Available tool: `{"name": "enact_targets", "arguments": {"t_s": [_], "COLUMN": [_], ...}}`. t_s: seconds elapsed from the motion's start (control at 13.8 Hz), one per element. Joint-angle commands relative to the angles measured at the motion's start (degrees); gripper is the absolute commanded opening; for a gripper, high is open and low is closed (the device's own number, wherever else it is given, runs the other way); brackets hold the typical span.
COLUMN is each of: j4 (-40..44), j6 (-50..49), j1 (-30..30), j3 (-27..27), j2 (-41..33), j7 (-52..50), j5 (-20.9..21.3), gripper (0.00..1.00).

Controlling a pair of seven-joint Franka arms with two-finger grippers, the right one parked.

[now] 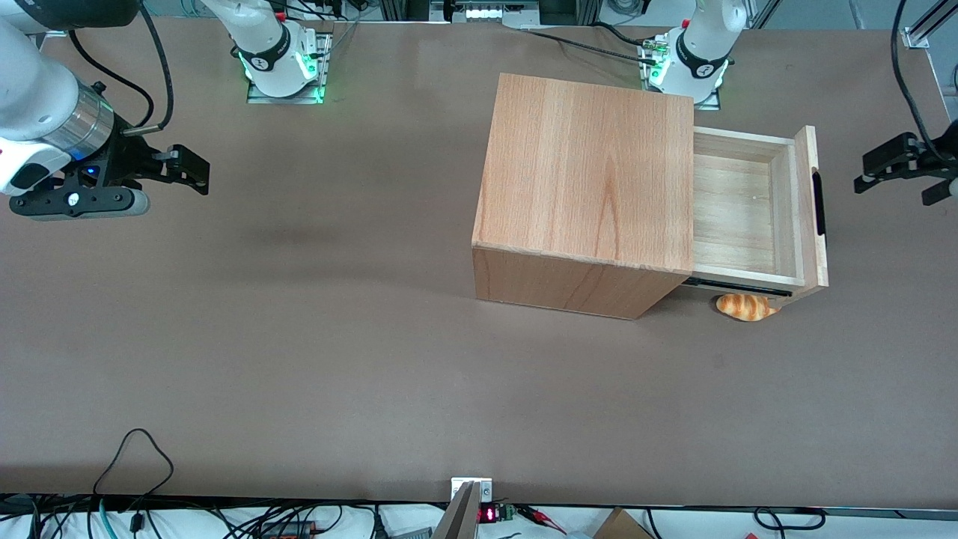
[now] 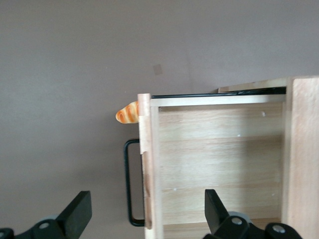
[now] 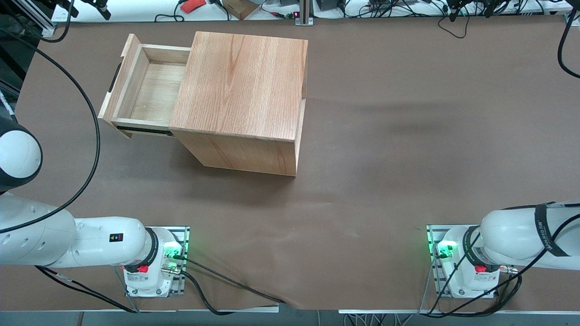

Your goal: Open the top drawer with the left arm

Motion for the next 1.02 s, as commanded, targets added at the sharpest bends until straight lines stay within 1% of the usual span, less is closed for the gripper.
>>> {"name": "enact_targets", "arguments": {"t_s": [0.0, 0.07, 0.22, 0.36, 0.65, 0.94], "j4": [1.0, 1.0, 1.0, 1.0, 3.1, 3.2], "j6": [-1.2, -1.2, -1.2, -1.2, -1.2, -1.2], "j1": [-4.0, -4.4, -5.6, -5.9, -5.0, -5.0], "j3": [2.6, 2.7, 2.9, 3.7, 3.4, 3.6], "j2": [-0.7, -0.8, -1.5, -1.6, -1.3, -0.8], "j7": [-2.8, -3.2, -4.0, -4.2, -4.3, -4.1], "j5": [1.7, 1.7, 3.7, 3.8, 3.6, 3.9], "gripper": [1.0, 1.0, 1.0, 1.0, 1.0, 1.0]}}
